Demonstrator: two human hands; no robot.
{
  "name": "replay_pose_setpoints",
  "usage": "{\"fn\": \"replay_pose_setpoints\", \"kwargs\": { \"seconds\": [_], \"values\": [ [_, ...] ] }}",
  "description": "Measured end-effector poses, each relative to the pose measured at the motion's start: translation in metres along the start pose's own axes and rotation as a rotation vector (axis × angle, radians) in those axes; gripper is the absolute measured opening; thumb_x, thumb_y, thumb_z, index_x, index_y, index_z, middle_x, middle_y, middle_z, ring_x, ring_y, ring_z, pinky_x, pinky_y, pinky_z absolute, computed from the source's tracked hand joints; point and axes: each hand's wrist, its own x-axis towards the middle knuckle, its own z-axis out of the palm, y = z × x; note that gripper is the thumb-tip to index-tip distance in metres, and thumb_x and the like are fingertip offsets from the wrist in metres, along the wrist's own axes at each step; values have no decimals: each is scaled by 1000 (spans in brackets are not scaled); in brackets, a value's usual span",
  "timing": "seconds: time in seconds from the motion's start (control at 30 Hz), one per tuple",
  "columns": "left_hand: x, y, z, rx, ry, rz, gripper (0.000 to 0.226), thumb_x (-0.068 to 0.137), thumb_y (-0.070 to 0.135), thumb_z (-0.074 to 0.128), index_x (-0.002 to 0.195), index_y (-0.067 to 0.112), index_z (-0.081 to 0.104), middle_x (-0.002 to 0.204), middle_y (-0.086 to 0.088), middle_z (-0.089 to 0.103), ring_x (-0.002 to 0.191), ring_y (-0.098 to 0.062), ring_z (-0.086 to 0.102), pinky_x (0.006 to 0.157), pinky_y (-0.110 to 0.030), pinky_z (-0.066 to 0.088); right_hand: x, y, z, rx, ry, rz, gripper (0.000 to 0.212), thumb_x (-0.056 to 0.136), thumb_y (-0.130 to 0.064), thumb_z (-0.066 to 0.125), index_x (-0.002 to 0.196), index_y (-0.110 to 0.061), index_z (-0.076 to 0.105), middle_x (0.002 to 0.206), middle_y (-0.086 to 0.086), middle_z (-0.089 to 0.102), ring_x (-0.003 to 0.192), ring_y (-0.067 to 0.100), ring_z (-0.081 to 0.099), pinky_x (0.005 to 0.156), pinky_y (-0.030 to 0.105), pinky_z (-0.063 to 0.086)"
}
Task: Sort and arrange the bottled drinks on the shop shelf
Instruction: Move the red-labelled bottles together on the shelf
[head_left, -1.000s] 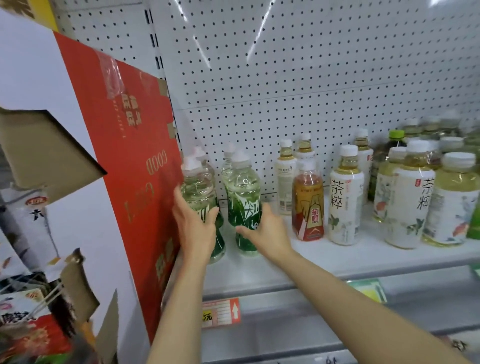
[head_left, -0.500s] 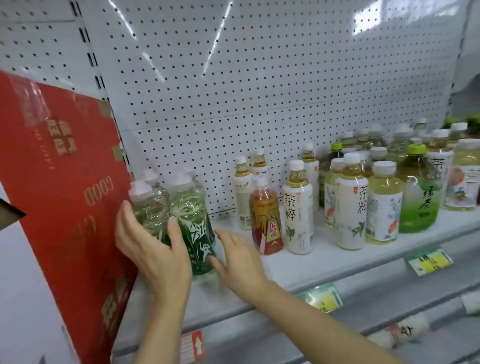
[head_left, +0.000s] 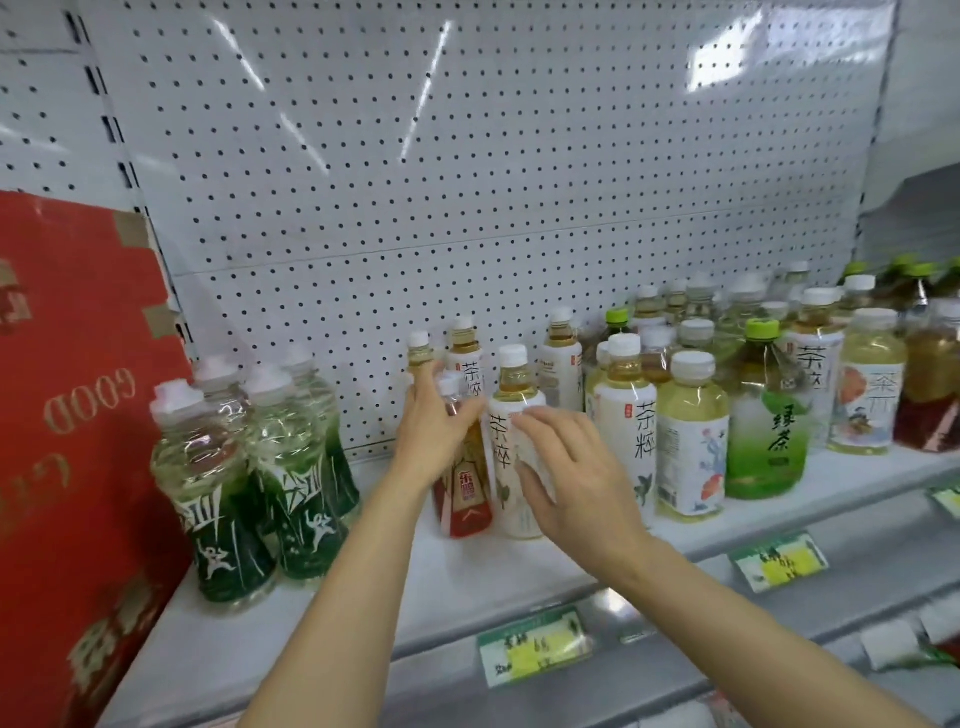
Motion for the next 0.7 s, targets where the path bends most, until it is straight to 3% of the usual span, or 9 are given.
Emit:
{"fn": "replay_pose_setpoints", "kwargs": {
  "seconds": [0.13,0.23,0.4,0.47,0.53,0.7],
  "values": [
    [-8,-7,5,-96,40,0,60,89,32,72,135,34,34,111,14,60,101,-14,65,87,-42,54,5,9,2,-2,-100,107,66,86,-19,68,144,-11,39,144,15,42,127,32,45,104,42,44],
    [-19,-8,3,-83,146,-9,56,90,27,70,133,34,35,112,9,62,98,-15,65,82,-43,56,6,8,9,48,-206,198,78,88,-27,64,153,-14,23,155,16,29,134,36,39,107,47,41],
    [-54,-3,-10,-9,331,-36,55,86,42,69,131,41,38,108,5,66,92,-16,65,81,-49,57,1,9,20,151,-348,341,89,95,-30,59,156,-15,-3,162,17,10,142,36,29,106,46,43],
    [-69,8,-17,-10,382,-22,54,88,38,69,133,38,40,99,14,63,88,-6,61,82,-47,56,-3,10,23,235,-390,446,96,93,-32,63,156,-18,-9,160,16,15,137,34,38,99,42,46],
    [-82,18,-24,1,410,-1,54,88,36,69,134,35,40,97,21,59,88,0,57,81,-43,54,-6,12,26,312,-421,537,102,91,-37,65,156,-19,-11,152,15,32,127,30,49,94,40,47],
    [-103,31,-37,45,447,11,53,87,35,71,131,37,42,98,22,62,90,-2,62,81,-44,57,-2,7,49,470,-436,572,96,86,-35,72,152,-24,4,130,12,53,115,30,59,89,47,54]
  ]
}}
